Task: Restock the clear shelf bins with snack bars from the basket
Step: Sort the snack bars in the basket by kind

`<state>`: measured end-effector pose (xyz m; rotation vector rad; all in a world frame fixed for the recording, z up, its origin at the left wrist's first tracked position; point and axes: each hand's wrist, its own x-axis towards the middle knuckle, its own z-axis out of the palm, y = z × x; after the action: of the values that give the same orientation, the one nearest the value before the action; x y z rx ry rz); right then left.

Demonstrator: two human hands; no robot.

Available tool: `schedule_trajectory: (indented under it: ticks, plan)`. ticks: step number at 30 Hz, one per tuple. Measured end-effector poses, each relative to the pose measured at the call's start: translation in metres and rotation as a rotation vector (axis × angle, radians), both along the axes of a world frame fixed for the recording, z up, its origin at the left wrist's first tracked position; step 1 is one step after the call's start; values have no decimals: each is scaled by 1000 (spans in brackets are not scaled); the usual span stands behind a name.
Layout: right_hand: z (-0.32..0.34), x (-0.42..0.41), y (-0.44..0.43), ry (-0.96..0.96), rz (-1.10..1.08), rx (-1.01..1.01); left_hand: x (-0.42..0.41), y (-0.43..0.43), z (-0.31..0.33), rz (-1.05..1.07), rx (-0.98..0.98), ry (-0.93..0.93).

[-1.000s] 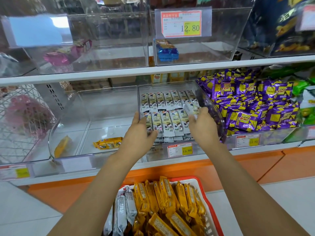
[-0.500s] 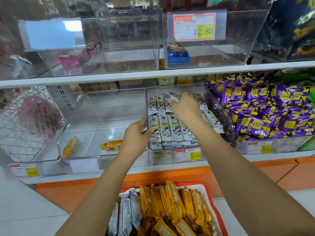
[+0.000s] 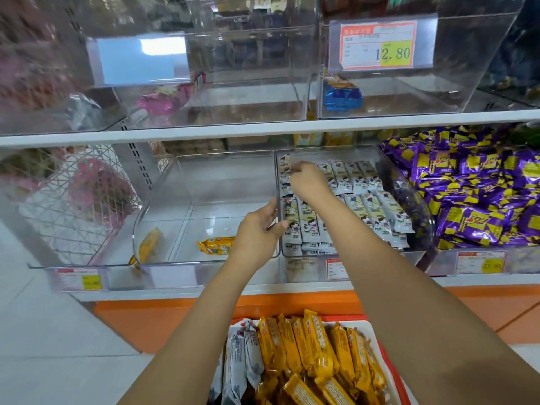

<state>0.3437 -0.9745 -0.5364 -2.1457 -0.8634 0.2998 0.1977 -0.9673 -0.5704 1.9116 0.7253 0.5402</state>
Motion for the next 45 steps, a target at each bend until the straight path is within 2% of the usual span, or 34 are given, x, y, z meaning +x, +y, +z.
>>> schedule_trajectory:
  ticks: [2, 6, 10, 13, 15, 17, 21, 23, 25, 29, 35, 40, 43, 45]
  plan:
    - [3, -8, -15, -38, 15, 44, -9, -1, -2, -15, -5, -2]
    - [9, -32, -51, -78, 84, 130, -55, -13, -6, 84, -3, -66]
    - [4, -83, -96, -118, 260, 60, -135, -20, -28, 241, -91, -64]
    - [-25, -124, -114, -106, 408, -75, -190, -27, -56, 347, -43, 185]
    - [-56, -148, -117, -135, 478, -244, -216, -36, -81, 401, 2, 402]
    - [-94, -170, -116, -128, 515, -443, -235, -44, -102, 424, -1, 542]
    - [-149, -213, -112, -198, 499, -612, -265, -55, -145, 463, -264, 695]
    - [-162, -229, -109, -271, 444, -644, -275, -61, -159, 470, -313, 733]
    - [-177, -238, -106, -249, 328, -656, -282, -65, -172, 497, -313, 756]
    - [-200, -247, -101, -223, 230, -665, -288, -66, -182, 486, -287, 739]
    - [-201, -251, -89, -136, 136, -581, -287, -65, -185, 477, -285, 723]
    - [-191, -244, -81, 160, 42, -481, -282, -66, -169, 516, -332, 741]
    - [-171, -231, -82, 395, 21, -348, -272, -71, -142, 575, -259, 568]
    - [-152, -226, -92, 399, 82, -263, -260, -73, -119, 595, -216, 380]
